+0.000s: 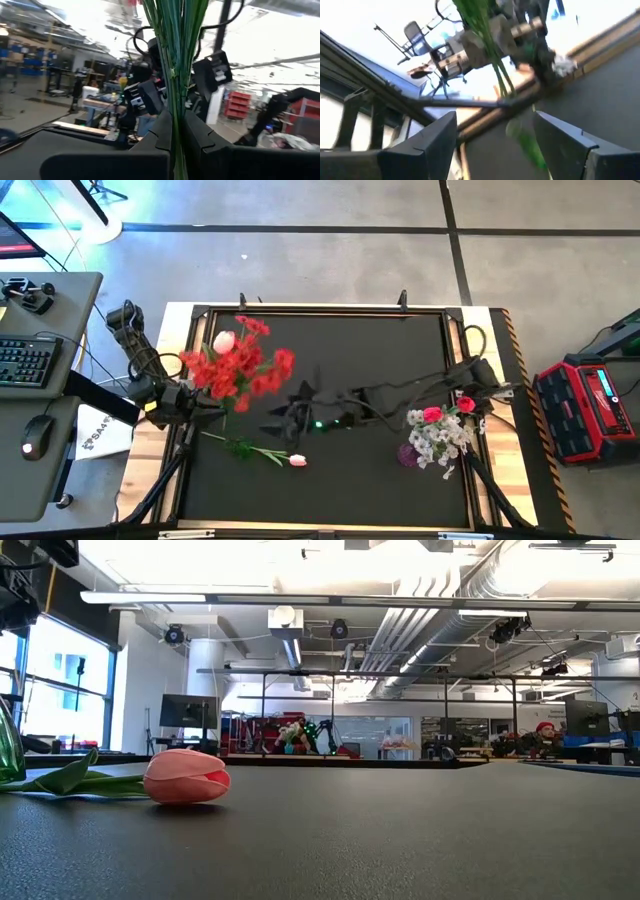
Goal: Sort flowers into vase by color
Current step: Adjust the green vase
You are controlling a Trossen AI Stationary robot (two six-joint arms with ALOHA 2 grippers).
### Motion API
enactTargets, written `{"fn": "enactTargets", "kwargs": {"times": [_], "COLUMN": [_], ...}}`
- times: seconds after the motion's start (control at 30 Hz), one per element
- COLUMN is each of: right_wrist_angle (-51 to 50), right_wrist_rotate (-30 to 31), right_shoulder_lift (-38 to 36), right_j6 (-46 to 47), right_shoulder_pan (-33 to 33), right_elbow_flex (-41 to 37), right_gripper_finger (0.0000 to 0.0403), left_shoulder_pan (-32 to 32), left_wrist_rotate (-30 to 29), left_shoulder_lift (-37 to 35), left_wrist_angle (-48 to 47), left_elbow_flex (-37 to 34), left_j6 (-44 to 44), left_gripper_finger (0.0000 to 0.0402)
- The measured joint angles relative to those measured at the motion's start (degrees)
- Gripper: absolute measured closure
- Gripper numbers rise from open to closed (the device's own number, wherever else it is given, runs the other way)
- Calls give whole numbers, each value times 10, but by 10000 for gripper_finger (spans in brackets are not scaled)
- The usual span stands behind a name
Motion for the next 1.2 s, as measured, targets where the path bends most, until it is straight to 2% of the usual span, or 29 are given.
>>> {"fn": "enactTargets", "kwargs": {"times": [0.2,0.37,0.63,0.87,0.97,1.2], "right_wrist_angle": [120,141,155,156,159,151], "right_wrist_rotate": [-31,-93,-198,-198,-201,-234], "right_shoulder_lift": [24,24,25,25,25,25], "right_j6": [-113,-138,-204,-229,-217,-217], "right_shoulder_pan": [-45,-80,-105,-111,-121,-130], "right_elbow_flex": [0,0,0,0,0,0], "right_gripper_finger": [153,153,153,160,193,319], "left_shoulder_pan": [29,59,117,157,166,183], "left_wrist_rotate": [-15,-14,-4,20,23,23], "left_shoulder_lift": [26,62,119,152,167,188], "left_wrist_angle": [-3,-9,-9,-8,-9,-10], "left_elbow_flex": [10,22,63,91,94,94], "left_j6": [-23,-54,-56,-56,-64,-100], "left_gripper_finger": [401,401,401,401,401,401]}}
